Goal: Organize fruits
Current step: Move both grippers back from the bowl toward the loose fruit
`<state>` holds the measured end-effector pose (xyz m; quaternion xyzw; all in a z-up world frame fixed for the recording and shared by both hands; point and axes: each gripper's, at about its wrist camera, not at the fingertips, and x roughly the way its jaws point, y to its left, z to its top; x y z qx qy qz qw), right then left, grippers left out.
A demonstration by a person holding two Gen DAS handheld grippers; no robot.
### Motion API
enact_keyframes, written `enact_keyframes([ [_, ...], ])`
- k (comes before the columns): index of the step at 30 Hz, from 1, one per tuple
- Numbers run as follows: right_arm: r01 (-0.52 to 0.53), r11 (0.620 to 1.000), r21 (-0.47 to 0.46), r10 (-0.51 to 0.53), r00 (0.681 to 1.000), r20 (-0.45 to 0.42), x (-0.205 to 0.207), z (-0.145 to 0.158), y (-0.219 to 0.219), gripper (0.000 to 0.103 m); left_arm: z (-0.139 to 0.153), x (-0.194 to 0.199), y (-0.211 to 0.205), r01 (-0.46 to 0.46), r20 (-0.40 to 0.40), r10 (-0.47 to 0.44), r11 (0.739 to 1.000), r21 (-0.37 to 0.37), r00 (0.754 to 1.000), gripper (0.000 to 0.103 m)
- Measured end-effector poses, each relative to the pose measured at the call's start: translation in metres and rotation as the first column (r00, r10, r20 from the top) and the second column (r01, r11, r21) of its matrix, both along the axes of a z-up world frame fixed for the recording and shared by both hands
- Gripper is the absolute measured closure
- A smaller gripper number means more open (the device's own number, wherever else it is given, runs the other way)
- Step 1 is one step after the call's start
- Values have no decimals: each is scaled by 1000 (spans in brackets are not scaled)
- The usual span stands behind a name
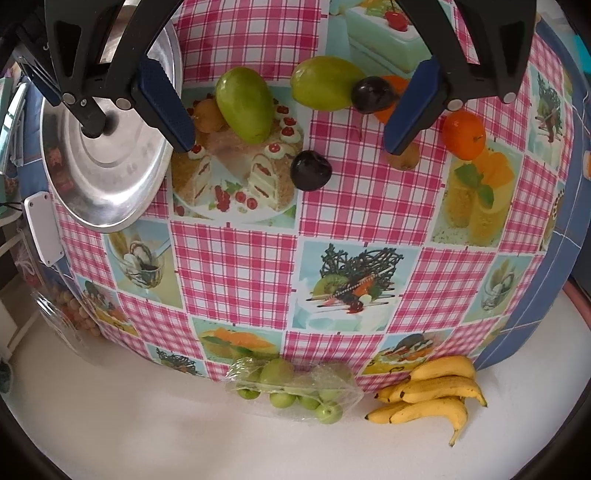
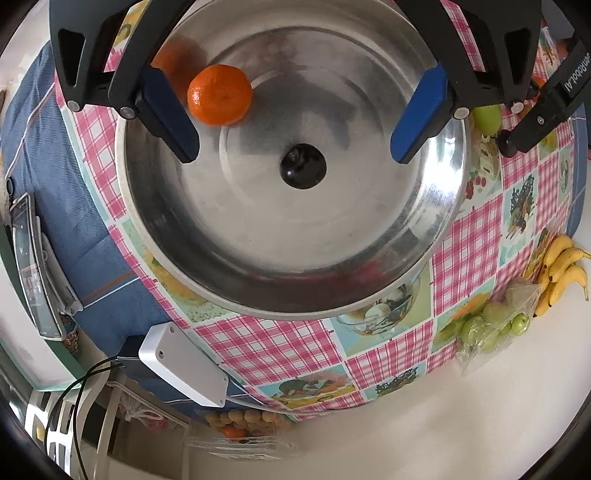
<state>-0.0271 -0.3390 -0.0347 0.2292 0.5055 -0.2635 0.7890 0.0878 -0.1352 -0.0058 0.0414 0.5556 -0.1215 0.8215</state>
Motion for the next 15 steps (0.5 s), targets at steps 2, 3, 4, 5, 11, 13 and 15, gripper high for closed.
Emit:
enact_keyframes([
  [2,0,1000,-1,0,1000,-8,-2,2,1,0,2,1,4,-3,-5,3,1000,-8,1000,0],
  [3,1,1000,-1,-2,1000,-11,-3,2,1,0,3,1,7,-3,-5,3,1000,-8,1000,0],
  [4,4,1000,-1,-4,1000,-16,-4,3,1,0,4,1,9,-2,-4,2,1000,-5,1000,0],
  [5,6,1000,-3,-7,1000,-22,-6,3,2,0,5,1,11,0,-3,0,1000,-3,1000,0],
  [11,-10,1000,-7,10,999,-47,-11,5,15,0,11,1,39,-35,-12,35,999,-19,999,0],
  [13,-24,1000,-7,24,998,-51,-11,6,21,0,12,0,51,-55,-16,55,998,-24,998,0],
  [15,-36,999,6,36,999,-41,-13,6,27,0,14,0,62,-74,-16,73,997,-27,997,0],
])
